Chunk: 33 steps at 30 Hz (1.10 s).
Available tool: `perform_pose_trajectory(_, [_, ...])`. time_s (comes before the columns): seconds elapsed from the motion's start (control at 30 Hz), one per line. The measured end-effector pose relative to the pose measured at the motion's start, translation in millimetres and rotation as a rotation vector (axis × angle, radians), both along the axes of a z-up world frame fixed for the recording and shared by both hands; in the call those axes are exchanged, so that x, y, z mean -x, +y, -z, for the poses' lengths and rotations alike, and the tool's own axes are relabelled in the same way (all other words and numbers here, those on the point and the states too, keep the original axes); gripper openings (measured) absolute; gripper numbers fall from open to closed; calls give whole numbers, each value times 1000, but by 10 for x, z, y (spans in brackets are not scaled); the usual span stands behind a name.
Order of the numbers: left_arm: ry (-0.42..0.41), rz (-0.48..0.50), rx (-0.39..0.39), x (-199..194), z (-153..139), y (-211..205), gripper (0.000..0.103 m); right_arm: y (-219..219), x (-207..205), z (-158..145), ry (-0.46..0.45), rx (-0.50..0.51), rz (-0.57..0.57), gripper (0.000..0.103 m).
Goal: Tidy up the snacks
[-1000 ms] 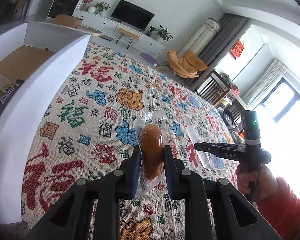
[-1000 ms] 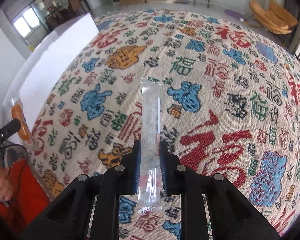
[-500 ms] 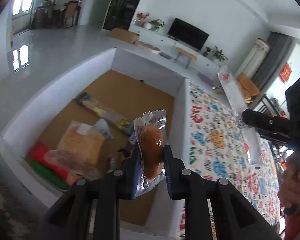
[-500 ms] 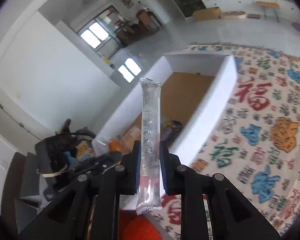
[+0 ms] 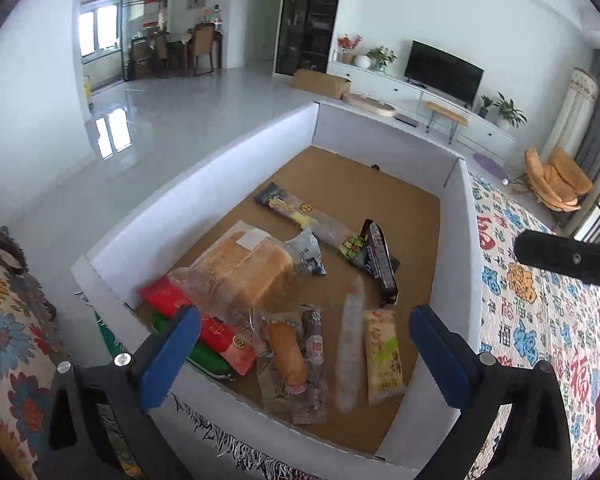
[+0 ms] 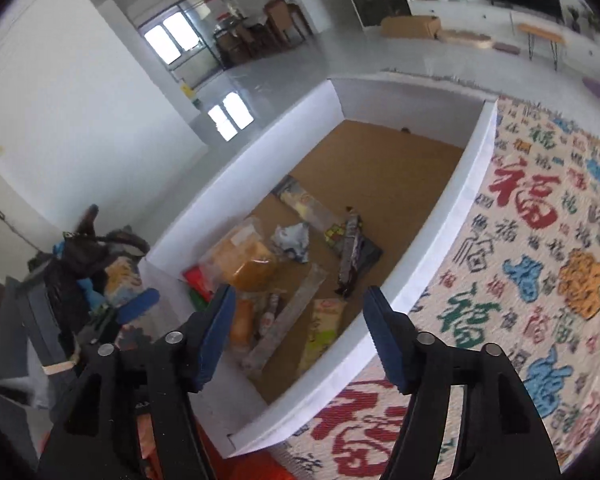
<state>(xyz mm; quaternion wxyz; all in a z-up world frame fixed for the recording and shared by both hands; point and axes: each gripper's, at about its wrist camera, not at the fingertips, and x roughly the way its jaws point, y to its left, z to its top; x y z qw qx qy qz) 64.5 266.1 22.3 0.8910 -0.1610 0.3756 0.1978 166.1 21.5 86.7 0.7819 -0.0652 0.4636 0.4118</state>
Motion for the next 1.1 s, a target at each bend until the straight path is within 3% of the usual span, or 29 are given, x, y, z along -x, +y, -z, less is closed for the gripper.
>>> perform_pose_trajectory(0.13, [-8, -72, -82, 66, -165, -89, 102, 90, 154, -105, -145, 87, -38, 74])
perform_pose_trajectory(0.23, [28, -85, -159, 106, -252, -143, 103, 175, 204, -74, -196, 127, -63, 78])
perform_pose_trajectory(0.4, [24, -86, -134, 210, -291, -122, 103, 249, 275, -9, -211, 139, -86, 78])
perform_pose_trajectory(0.67, [33, -171, -200, 288, -379, -116, 103, 248, 358, -36, -254, 149, -102, 78])
perform_pose_trajectory(0.77, [-9, -204, -209, 342, -420, -114, 103, 254, 376, -47, -282, 163, -111, 78])
perform_pose_trajectory(0.93, [34, -171, -248, 301, -442, -122, 103, 298, 382, -36, -283, 193, -115, 78])
perform_pose_trajectory(1.1, [14, -149, -179, 344, -456, -60, 103, 372, 419, -33, -273, 224, -122, 78])
